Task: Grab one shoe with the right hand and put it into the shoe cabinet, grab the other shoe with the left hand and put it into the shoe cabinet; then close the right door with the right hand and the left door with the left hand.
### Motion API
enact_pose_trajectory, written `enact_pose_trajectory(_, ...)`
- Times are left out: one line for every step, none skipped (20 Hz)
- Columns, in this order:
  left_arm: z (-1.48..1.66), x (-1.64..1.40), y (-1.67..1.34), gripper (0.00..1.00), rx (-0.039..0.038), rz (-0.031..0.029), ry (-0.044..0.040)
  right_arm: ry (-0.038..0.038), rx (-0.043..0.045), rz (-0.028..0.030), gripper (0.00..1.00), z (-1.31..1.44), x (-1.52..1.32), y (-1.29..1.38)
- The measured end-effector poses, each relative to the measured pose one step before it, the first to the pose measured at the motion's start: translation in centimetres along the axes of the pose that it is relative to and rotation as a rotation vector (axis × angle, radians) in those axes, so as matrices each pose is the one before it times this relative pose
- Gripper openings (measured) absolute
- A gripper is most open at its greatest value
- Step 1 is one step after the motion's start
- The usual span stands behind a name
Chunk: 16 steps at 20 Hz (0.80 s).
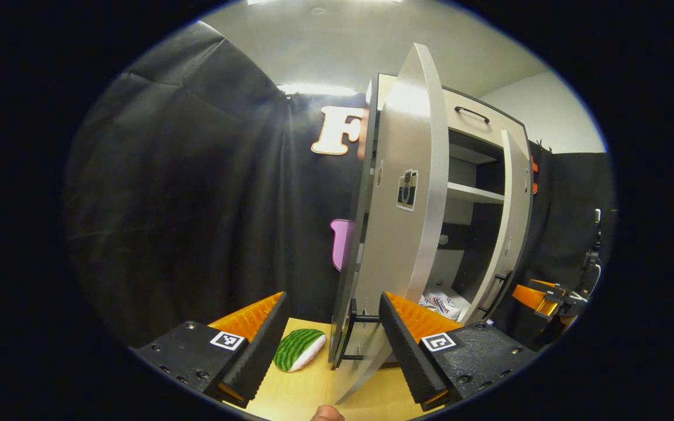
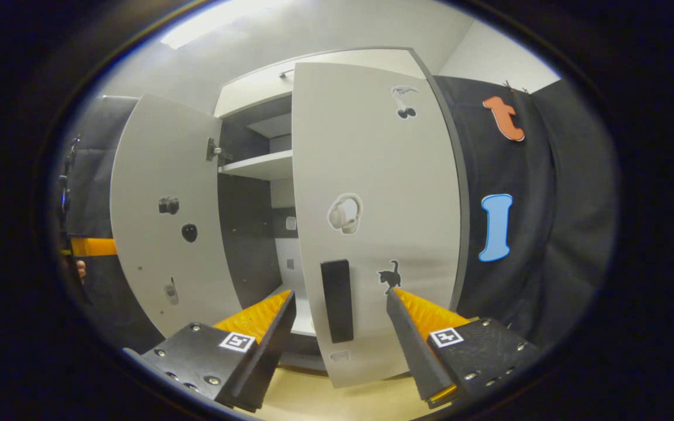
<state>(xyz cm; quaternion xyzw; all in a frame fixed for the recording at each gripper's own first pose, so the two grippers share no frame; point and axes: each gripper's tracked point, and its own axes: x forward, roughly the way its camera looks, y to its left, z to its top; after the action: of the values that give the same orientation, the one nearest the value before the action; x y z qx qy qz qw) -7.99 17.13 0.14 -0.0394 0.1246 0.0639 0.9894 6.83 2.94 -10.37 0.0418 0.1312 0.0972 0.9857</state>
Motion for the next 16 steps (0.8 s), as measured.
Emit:
enact_pose_trajectory(0.023, -0.055, -0.31, 0.94, -0.00357, -0.01482, 0.00377, -0.00263, 0.00638, -0.00093, 0.87, 0.147, -0.05, 0.013)
enact_pose_trajectory(-0.242, 0.178, -0.442, 0.94, -0.00376, -0.01492, 0.00436, -0.00251, 0.00419, -0.00163, 0.87, 0.11, 0.019, -0.032)
enact_pose_trajectory(-0.192, 0.346, -0.586, 0.94, -0.00118, -0.0144, 0.00364, -0.00191, 0.00239, -0.00308, 0.87, 0.097, -0.146, -0.109)
enact_pose_trajectory(-0.058, 0.142, -0.607, 0.94, 0.00145, -0.01316, 0.0022, -0.00212, 0.0004, -0.00334, 0.87, 0.066, -0.149, -0.097)
enact_pose_trajectory(-0.044, 0.245, -0.566, 0.94, 0.00068, -0.01207, 0.00095, -0.001, -0.00123, -0.00352, 0.87, 0.053, -0.174, -0.122)
enact_pose_trajectory(-0.124, 0.207, -0.596, 0.94, 0.00125, -0.01242, 0.0016, 0.00037, -0.00152, -0.00347, 0.87, 0.026, -0.193, -0.208)
enact_pose_trajectory(-0.089, 0.209, -0.524, 0.94, 0.00085, -0.01323, -0.00098, -0.00004, -0.00128, -0.00261, 0.87, 0.004, -0.11, -0.147)
enact_pose_trajectory(-0.014, 0.19, -0.681, 0.94, -0.00003, -0.01243, 0.00161, 0.00058, -0.00129, -0.00239, 0.87, -0.018, -0.077, -0.188)
enact_pose_trajectory(-0.119, 0.155, -0.539, 0.94, -0.00134, -0.01142, 0.00129, 0.00082, -0.00093, -0.00299, 0.87, 0.026, -0.052, -0.167)
enact_pose_trajectory(-0.037, 0.274, -0.55, 0.94, -0.00195, -0.01145, 0.00217, 0.00102, -0.00136, -0.00289, 0.87, -0.055, -0.112, -0.179)
enact_pose_trajectory(-0.166, 0.178, -0.56, 0.94, -0.00216, -0.01216, 0.00084, 0.00038, -0.00139, -0.00477, 0.87, 0.032, -0.126, -0.283)
enact_pose_trajectory(-0.048, 0.238, -0.581, 0.94, -0.00326, -0.01354, 0.00157, 0.00023, -0.00101, -0.00583, 0.87, -0.055, -0.025, -0.362)
enact_pose_trajectory(-0.122, 0.252, -0.505, 0.94, -0.00456, -0.01335, 0.00089, 0.00073, 0.00013, -0.00593, 0.87, 0.022, 0.045, -0.265)
enact_pose_trajectory(-0.1, 0.275, -0.479, 0.94, -0.0046, -0.01093, 0.00249, 0.00007, 0.00145, -0.00537, 0.87, 0.023, 0.036, -0.306)
enact_pose_trajectory(-0.054, 0.36, -0.334, 0.92, -0.00347, -0.00389, 0.00073, -0.00058, 0.00124, -0.00612, 0.93, 0.091, -0.071, -0.283)
enact_pose_trajectory(0.038, 0.33, -0.215, 0.89, 0.00335, 0.0005, 0.00147, -0.0007, 0.00025, -0.00641, 0.87, 0.018, -0.026, -0.473)
